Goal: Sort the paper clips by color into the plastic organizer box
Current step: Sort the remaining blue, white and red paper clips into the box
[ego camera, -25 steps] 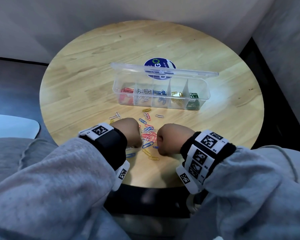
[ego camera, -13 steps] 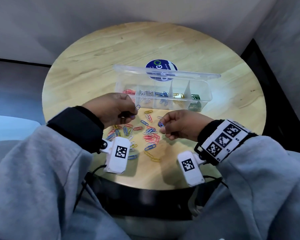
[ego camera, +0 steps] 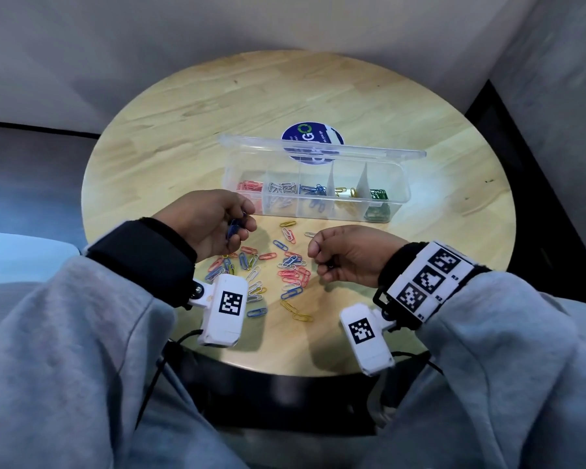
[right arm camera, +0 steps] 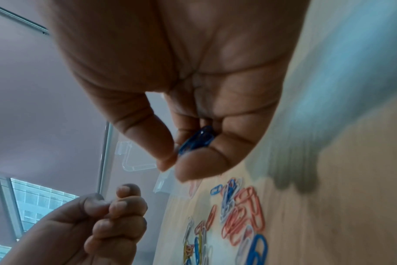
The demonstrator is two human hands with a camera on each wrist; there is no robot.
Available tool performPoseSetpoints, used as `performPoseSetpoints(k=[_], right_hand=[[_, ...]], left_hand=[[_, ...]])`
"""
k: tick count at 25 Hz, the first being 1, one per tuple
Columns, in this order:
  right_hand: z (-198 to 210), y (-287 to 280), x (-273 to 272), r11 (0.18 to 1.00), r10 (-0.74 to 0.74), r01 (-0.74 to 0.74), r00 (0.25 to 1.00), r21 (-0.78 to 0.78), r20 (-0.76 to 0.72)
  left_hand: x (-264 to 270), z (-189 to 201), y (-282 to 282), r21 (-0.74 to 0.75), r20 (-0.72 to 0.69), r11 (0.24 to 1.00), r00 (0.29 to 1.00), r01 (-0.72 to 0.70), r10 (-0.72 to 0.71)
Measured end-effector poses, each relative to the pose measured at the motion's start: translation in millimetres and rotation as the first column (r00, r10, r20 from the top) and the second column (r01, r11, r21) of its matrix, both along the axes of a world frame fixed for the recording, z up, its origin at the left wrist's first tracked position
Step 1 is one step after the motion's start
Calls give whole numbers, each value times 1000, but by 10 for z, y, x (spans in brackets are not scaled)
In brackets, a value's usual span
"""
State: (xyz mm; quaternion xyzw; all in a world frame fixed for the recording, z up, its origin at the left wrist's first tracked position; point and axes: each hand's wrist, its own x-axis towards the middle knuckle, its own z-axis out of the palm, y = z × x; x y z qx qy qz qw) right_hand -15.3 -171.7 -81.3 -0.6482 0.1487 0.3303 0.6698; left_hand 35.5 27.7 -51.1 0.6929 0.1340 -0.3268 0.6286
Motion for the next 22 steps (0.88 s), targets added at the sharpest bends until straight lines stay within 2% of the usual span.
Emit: performPoseSetpoints(k=[2, 4, 5, 7, 8, 9, 11, 13, 17, 22], right_hand=[[-7, 2, 3, 1000, -5, 5, 1000, -23, 1], [-18, 5, -1, 982, 80, -69, 995, -175, 58], [-7, 7, -10, 931, 189, -146, 977, -333, 101], [22, 23, -34, 714, 443, -262, 887, -649, 129], [28, 43, -56, 614, 531, -281, 839, -737, 121], [31, 68, -77, 553, 579, -287, 807, -782, 114], [33, 114, -119, 524, 612, -282, 781, -804, 125], [33, 158, -154, 501, 661, -320, 741, -804, 117], [3, 207, -157, 375, 776, -404, 629, -834, 44], [-49, 205, -169, 282, 801, -377, 598, -882, 1]], left_hand=[[-12, -22, -30, 24, 5, 999, 1000, 22, -22], [-15, -56, -59, 102, 28, 993, 997, 64, -68], [-15, -76, -70, 159, 50, 983, 994, 93, -102], [-12, -124, -69, 343, 106, 914, 958, 216, -266], [-16, -156, -62, 466, 119, 832, 911, 300, -395], [-28, -185, -62, 581, 120, 732, 851, 357, -511], [-54, -228, -56, 749, 90, 553, 770, 365, -631], [-66, -253, -32, 808, 58, 479, 763, 343, -644], [-48, -301, -1, 858, 38, 411, 760, 309, -649], [-46, -375, -9, 872, 9, 361, 728, 329, -685]])
